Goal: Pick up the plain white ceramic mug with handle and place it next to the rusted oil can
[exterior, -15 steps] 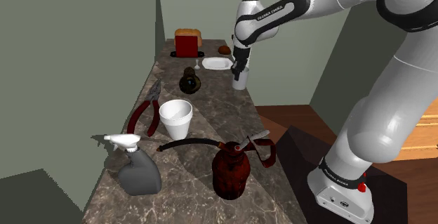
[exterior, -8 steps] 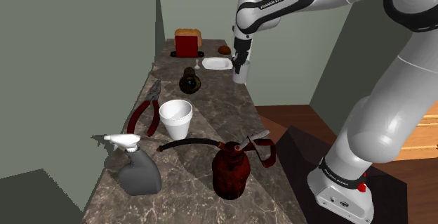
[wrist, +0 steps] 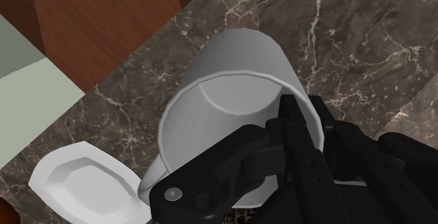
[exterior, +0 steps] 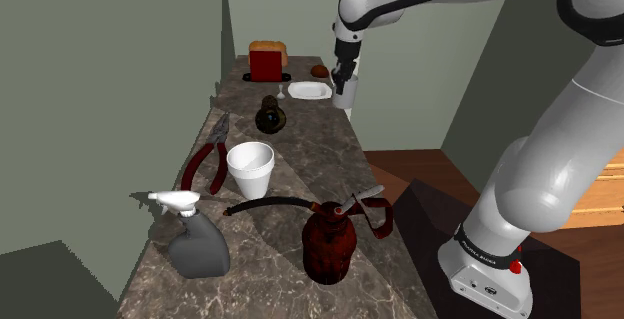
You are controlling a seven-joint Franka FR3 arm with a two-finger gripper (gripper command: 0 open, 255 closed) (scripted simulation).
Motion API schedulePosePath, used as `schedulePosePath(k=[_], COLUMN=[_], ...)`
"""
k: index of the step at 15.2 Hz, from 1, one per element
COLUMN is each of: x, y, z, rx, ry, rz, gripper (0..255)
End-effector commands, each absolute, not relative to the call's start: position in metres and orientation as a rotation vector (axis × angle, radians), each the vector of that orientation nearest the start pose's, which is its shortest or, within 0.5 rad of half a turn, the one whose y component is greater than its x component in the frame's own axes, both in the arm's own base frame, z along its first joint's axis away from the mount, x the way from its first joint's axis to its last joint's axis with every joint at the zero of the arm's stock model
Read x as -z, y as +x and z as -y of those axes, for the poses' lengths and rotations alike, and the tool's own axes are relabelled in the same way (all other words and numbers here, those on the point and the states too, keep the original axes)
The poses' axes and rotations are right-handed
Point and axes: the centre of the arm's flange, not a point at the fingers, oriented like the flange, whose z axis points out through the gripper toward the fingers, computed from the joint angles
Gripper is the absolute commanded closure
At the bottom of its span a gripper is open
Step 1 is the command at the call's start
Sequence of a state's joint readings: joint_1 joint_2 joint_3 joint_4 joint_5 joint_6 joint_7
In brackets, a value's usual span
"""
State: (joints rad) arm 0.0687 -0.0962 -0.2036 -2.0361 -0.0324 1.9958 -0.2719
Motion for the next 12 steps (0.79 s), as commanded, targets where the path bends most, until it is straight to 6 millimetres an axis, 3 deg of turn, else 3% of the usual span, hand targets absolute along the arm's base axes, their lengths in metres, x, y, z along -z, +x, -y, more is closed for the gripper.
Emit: schedulePosePath(k=[1,12], x=[-0.502,-0.560], y=[0.530,0.530], z=[0.076,0.076], rx=[0.080,0.080], ry=[-3.153,-3.153], rz=[0.237,0.237], gripper=[255,255])
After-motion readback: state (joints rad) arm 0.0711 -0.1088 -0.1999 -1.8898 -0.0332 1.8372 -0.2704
